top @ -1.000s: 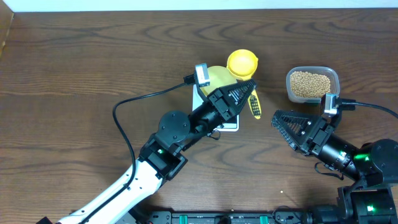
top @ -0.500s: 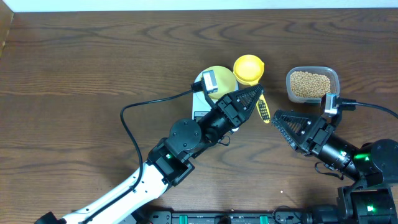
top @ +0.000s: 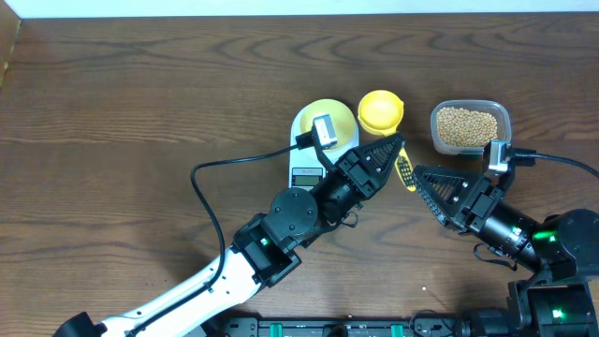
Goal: Scoop item into bowl and weigh 50g on scale
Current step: 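Carry the scoop toward the right gripper, right gripper approaching the handle, then close the right gripper on the scoop handle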
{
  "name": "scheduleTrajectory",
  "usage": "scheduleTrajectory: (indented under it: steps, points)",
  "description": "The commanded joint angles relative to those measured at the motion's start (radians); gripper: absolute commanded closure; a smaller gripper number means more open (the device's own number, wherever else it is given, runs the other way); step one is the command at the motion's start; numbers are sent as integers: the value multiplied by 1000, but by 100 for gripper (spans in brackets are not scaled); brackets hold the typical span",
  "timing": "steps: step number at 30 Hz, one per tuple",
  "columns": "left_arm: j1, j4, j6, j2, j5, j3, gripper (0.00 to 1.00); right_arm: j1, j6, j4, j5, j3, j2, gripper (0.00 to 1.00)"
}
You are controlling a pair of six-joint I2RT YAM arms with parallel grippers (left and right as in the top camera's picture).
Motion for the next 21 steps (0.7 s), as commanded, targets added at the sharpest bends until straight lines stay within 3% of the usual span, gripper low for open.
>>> scheduleTrajectory:
  steps: [1,10,21]
  points:
    - [-6,26,8,13,-28,11,93,-3,16,0,9,17,0,49]
    - [-28,66,8,38,-28,11,93,-3,14,-42,16,17,0,50]
    - [-28,80,9,38,-25,11,93,-3,15,-45,21,17,0,71]
